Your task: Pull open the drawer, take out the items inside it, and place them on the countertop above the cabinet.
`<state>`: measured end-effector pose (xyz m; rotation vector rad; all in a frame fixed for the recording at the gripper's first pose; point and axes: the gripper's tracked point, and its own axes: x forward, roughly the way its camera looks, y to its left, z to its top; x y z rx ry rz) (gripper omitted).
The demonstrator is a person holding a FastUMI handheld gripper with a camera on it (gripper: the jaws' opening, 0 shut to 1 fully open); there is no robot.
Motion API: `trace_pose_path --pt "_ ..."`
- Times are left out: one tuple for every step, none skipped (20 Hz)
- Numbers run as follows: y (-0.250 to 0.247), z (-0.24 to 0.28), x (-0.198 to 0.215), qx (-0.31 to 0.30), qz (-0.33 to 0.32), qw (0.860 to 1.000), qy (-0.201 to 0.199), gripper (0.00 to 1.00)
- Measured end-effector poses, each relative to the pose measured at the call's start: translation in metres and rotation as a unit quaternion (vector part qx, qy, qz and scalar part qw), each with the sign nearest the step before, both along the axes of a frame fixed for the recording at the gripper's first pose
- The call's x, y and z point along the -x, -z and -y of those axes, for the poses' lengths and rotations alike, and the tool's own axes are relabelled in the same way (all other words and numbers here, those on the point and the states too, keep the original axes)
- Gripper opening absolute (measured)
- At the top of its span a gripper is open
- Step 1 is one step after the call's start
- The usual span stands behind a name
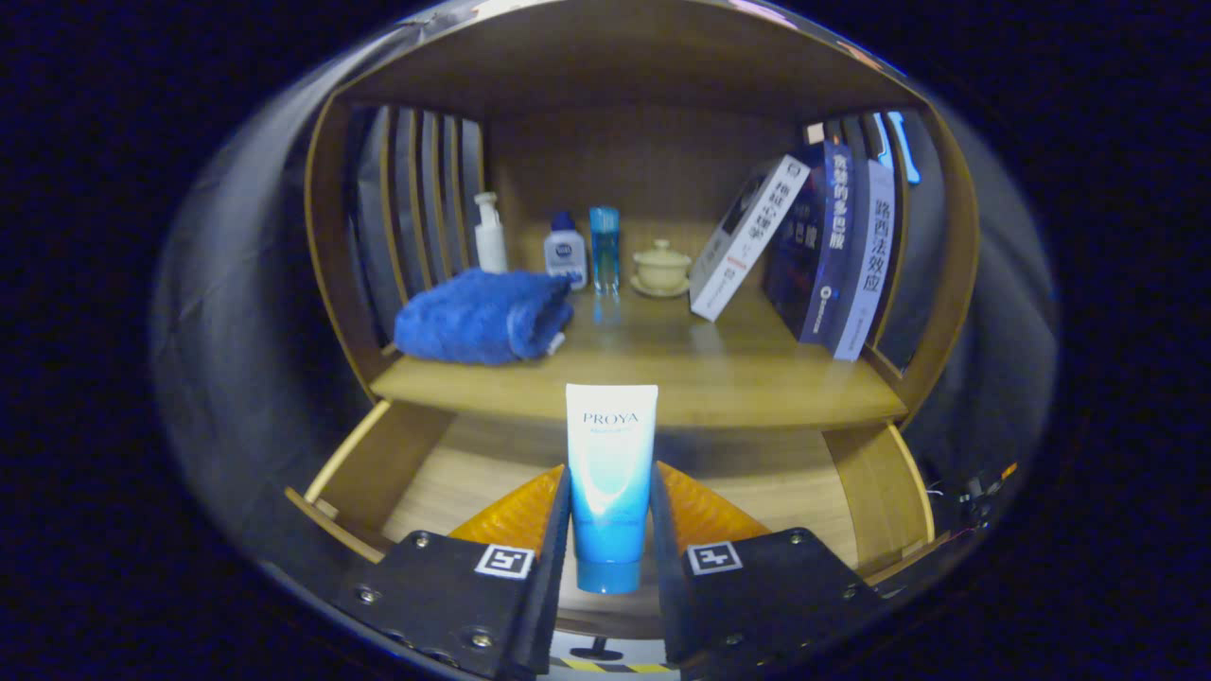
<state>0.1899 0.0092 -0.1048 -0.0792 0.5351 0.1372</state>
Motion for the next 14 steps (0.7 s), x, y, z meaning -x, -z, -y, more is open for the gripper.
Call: trace_pose_path --pt "-0.016 -0.004 0.0 -0.012 0.022 1.0 -0.003 0.45" --pt "-0.03 -0.007 0.0 -0.021 0.039 0.999 -0.004 0.45" --pt "-0.041 -0.007 0.0 -0.03 0.054 0.998 -0.002 0.44" --pt "-0.053 -0.011 -0.002 -0.04 0.066 0.997 -0.004 0.44" --pt "-0.065 -0.014 -0.006 -0.05 0.079 0.996 -0.005 0.44" --pt "-0.077 -0.016 -0.01 -0.056 0.088 0.994 -0.005 0.44" --pt "-0.087 -0.015 -0.014 -0.061 0.097 0.993 -0.003 0.44" --pt "-0.096 -0.014 -0.023 -0.065 0.109 0.992 0.002 0.44" --pt "-0.103 -0.013 -0.031 -0.065 0.116 0.991 0.006 0.44" --pt "-0.105 -0.011 -0.039 -0.064 0.123 0.99 0.009 0.44" --pt "-0.107 -0.008 -0.049 -0.061 0.132 0.989 0.014 0.44" --pt "-0.107 -0.005 -0.057 -0.057 0.141 0.988 0.02 0.44" --pt "-0.107 -0.001 -0.067 -0.054 0.152 0.987 0.029 0.44" --pt "-0.105 0.003 -0.078 -0.052 0.16 0.985 0.036 0.44"
